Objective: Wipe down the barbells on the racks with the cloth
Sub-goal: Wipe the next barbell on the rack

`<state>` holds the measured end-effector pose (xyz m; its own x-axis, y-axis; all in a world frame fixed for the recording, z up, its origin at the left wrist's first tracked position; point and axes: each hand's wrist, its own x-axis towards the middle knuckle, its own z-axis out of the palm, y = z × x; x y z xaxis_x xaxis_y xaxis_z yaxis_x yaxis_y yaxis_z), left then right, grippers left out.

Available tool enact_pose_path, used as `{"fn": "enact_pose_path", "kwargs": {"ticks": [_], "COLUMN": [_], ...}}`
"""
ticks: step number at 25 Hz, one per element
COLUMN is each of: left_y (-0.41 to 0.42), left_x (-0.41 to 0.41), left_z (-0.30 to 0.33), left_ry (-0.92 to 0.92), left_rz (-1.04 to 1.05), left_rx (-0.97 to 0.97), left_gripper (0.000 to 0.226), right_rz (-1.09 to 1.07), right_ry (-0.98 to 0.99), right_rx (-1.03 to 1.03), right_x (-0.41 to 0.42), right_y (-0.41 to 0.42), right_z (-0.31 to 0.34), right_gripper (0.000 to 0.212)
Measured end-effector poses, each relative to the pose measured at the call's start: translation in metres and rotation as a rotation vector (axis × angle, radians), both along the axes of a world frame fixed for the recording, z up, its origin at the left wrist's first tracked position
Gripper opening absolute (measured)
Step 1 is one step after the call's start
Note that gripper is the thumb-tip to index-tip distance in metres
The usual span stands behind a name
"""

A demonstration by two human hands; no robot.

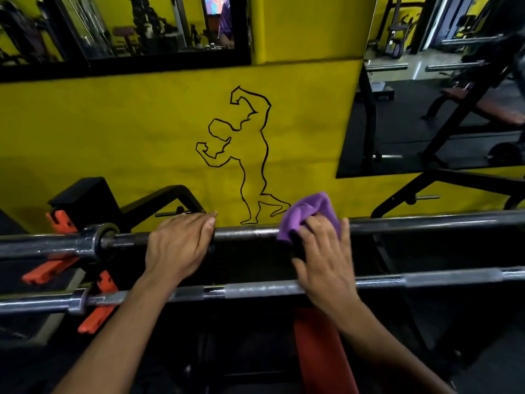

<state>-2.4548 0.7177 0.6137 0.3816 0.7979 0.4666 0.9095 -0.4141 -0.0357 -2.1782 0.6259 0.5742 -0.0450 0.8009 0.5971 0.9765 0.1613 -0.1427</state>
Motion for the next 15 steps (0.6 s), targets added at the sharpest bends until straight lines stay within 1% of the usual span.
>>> {"fn": "enact_pose_path", "kwargs": {"ticks": [1, 3, 4, 6, 7, 8, 9, 10, 11, 12, 14, 15], "left_y": [0.000, 0.001, 0.001, 0.000, -0.001, -0.002, -0.004, -0.005, -0.006, -0.007, -0.008, -0.009], "left_x": [0.002, 0.003, 0.004, 0.006, 0.007, 0.008, 0.008, 0.009, 0.009, 0.010, 0.009, 0.008], "left_z": [0.000, 0.001, 0.003, 0.005, 0.006, 0.007, 0.008, 0.009, 0.010, 0.011, 0.011, 0.010], "left_ry": [-0.008, -0.012, -0.006, 0.013, 0.018, 0.019, 0.020, 0.020, 0.022, 0.022, 0.015, 0.008], "left_rz": [0.000, 0.013, 0.030, 0.058, 0.066, 0.073, 0.077, 0.077, 0.077, 0.075, 0.059, 0.046], "left_rx": [0.001, 0.007, 0.012, 0.022, 0.023, 0.024, 0.032, 0.041, 0.048, 0.055, 0.074, 0.082], "left_gripper": [0.052, 0.053, 0.053, 0.052, 0.052, 0.052, 0.051, 0.051, 0.050, 0.048, 0.046, 0.045], "right_rz": [-0.034, -0.142, -0.207, -0.325, -0.344, -0.308, -0.259, -0.199, -0.138, -0.081, 0.022, 0.084], "right_ry": [0.032, 0.072, 0.109, 0.232, 0.228, 0.153, 0.078, 0.021, -0.026, -0.058, -0.070, -0.053], "right_rx": [0.026, 0.043, -0.037, -0.360, -0.512, -0.607, -0.643, -0.623, -0.553, -0.431, -0.255, -0.164], "right_x": [0.015, 0.038, 0.046, 0.050, 0.046, 0.036, 0.021, 0.001, -0.020, -0.040, -0.061, -0.054], "right_y": [0.000, 0.007, 0.012, 0.032, 0.044, 0.054, 0.061, 0.063, 0.060, 0.054, 0.035, 0.026], "right_z": [0.002, 0.023, 0.043, 0.080, 0.092, 0.098, 0.100, 0.097, 0.090, 0.080, 0.058, 0.044], "right_gripper": [0.056, 0.037, 0.033, 0.039, 0.045, 0.050, 0.055, 0.056, 0.055, 0.053, 0.049, 0.049]}}
